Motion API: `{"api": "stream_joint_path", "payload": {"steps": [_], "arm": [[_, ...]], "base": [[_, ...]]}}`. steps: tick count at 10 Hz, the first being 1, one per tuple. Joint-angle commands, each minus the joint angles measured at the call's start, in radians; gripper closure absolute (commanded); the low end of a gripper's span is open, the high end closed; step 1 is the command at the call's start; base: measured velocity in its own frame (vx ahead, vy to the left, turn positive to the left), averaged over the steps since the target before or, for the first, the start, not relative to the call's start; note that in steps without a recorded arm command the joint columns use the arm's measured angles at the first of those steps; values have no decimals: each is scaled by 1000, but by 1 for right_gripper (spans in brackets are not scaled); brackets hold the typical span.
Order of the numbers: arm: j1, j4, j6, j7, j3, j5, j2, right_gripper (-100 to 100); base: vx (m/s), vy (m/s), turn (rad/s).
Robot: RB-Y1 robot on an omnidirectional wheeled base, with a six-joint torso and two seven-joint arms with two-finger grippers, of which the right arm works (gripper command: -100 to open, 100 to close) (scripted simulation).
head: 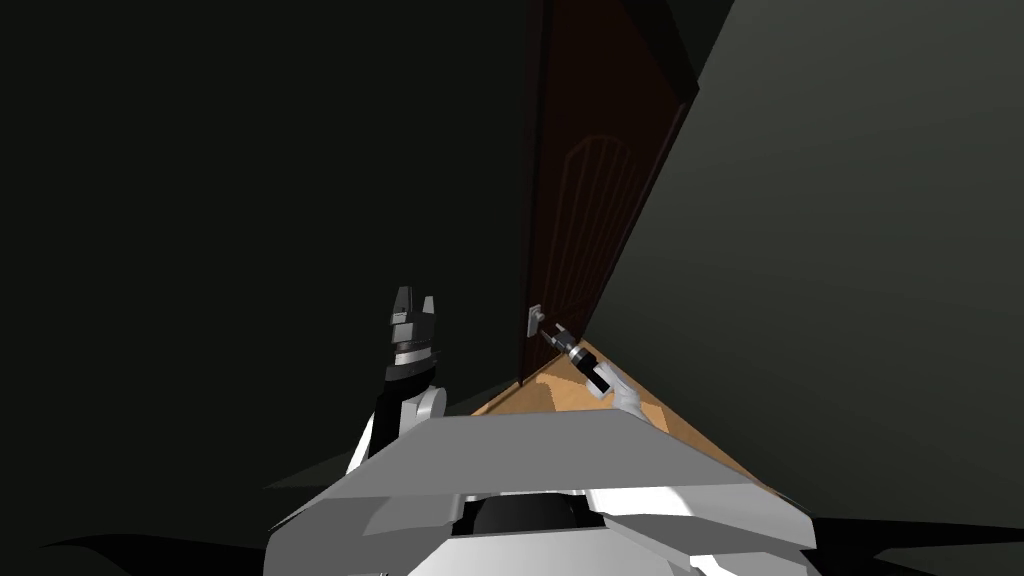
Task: Pull the door open
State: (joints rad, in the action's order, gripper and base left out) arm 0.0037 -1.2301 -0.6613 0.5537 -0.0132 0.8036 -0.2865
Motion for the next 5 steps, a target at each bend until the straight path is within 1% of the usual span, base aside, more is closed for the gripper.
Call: {"api": "stream_joint_path", "payload": {"steps": [1, 2, 3, 4, 5], "arm": [[-14, 30, -14, 6, 17, -11, -9, -100], [-26, 64, -31, 11, 43, -27, -24, -100], [-38, 97, -47, 15, 67, -42, -39, -100], [-44, 111, -54, 17, 78, -49, -45, -100], [-53, 135, -65, 20, 95, -60, -56, -100]], "base": [[46, 61, 74], [117, 90, 209], [153, 137, 225], [137, 146, 102], [138, 114, 103]]}}
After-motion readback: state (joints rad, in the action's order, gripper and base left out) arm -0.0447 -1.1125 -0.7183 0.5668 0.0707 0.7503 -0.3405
